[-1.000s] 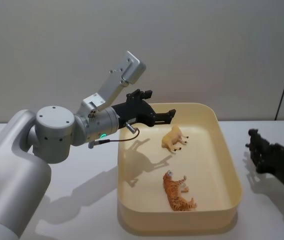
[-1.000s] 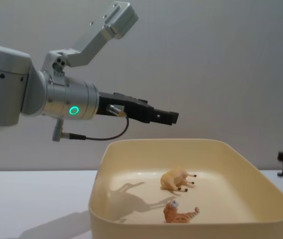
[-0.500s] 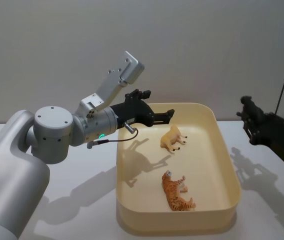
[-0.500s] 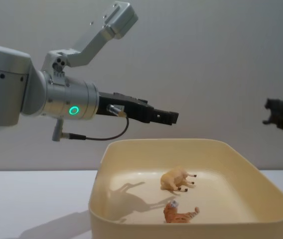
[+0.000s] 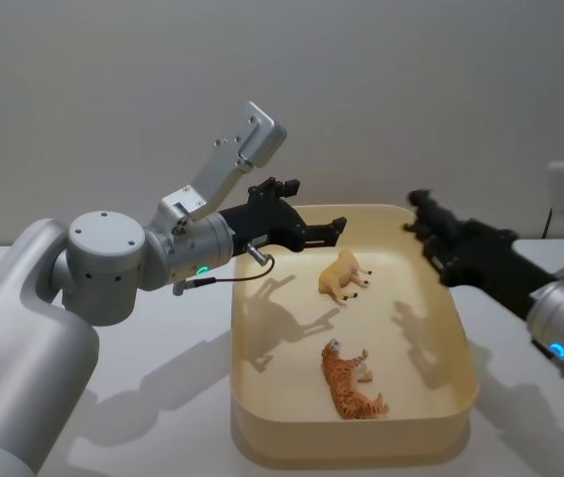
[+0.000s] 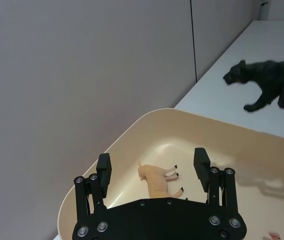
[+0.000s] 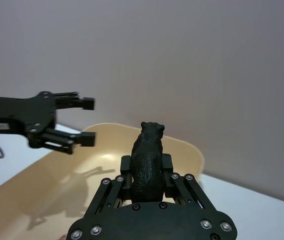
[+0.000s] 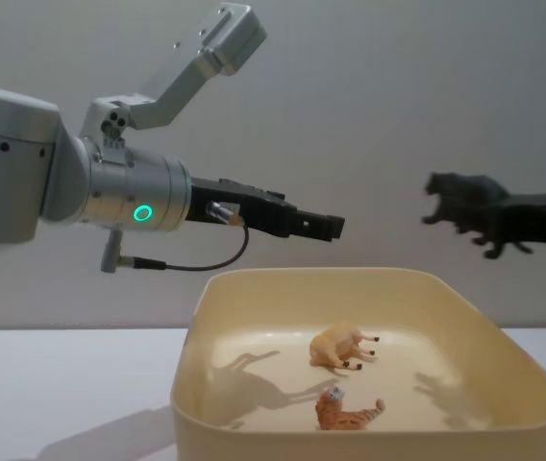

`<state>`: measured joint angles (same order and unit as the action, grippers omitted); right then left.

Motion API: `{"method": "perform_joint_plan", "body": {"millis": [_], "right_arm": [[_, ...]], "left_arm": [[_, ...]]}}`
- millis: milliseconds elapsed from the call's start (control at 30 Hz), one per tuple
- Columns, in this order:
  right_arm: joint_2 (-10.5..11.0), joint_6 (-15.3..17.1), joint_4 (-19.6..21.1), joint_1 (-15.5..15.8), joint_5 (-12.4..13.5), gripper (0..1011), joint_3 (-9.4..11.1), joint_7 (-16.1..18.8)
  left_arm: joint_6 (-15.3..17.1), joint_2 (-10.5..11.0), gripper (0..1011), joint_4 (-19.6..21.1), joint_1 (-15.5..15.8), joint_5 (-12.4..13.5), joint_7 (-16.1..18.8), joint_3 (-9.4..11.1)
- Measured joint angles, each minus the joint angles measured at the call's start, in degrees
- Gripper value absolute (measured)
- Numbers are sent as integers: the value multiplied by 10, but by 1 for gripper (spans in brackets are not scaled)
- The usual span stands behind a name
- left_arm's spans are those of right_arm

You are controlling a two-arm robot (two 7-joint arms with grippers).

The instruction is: Pick up the toy alternately with two hands and place it into the central storage box.

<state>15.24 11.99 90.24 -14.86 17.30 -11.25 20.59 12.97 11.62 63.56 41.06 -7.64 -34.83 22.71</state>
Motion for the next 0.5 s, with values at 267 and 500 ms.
{"method": "perform_joint_plan", "body": {"millis": [267, 500], "right_arm": [[-20, 33, -15, -15, -6, 409, -23, 35], [-30, 47, -25, -23, -11, 636, -34, 51]], "left_arm": [[0, 0, 1001, 0, 0, 0, 0, 0], [0, 0, 1002, 0, 0, 0, 0, 0]]}}
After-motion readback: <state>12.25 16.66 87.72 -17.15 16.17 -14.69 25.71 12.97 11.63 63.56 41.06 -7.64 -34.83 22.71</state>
